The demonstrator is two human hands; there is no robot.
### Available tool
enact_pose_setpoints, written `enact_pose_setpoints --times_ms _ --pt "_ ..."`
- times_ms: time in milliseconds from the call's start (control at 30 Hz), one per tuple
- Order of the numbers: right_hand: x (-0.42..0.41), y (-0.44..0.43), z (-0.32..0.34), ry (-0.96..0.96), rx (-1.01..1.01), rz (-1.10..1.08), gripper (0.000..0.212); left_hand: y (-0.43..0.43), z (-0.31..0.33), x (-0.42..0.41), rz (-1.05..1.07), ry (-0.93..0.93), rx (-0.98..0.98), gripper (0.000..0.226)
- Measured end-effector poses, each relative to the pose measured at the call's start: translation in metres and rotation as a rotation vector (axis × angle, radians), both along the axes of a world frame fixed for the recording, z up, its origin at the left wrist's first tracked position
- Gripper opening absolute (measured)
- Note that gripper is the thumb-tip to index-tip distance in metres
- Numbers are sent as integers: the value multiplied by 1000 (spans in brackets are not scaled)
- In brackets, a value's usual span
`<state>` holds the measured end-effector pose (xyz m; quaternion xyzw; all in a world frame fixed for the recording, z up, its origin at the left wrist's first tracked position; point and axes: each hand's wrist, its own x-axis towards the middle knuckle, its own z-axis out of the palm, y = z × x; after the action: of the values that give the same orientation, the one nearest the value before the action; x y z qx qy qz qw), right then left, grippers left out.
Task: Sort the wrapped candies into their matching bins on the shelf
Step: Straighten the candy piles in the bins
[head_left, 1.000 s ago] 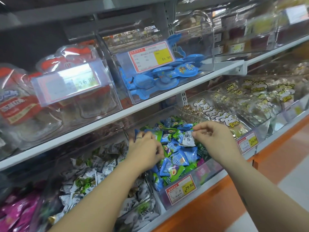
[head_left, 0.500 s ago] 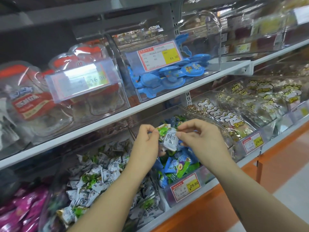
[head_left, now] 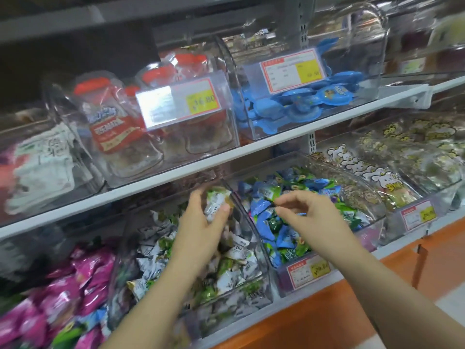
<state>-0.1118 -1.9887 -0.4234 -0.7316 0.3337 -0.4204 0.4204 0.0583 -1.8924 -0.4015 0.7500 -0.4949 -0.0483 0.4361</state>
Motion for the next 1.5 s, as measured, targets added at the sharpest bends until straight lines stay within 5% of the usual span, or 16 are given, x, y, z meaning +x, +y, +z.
enact_pose_setpoints --times_ms 200,367,600,933,1167,1367,1500 --pt "-3 -18 -9 189 -66 -77 6 25 -16 56 237 -337 342 64" --pt "-5 -28 -14 201 -87 -134 6 20 -9 50 276 -465 350 62" --pt "0 -30 -23 298 -127 -97 9 1 -9 0 -135 -472 281 43" --pt "61 -54 11 466 -490 24 33 -12 -23 11 -286 -299 309 32" --pt "95 -86 -2 916 -619 157 44 -14 -29 18 -313 -213 263 28" --pt "76 -90 -7 732 -517 40 23 -12 -27 14 -299 -187 276 29" --pt "60 -77 0 420 -448 -124 18 -8 -25 12 -276 -211 283 31"
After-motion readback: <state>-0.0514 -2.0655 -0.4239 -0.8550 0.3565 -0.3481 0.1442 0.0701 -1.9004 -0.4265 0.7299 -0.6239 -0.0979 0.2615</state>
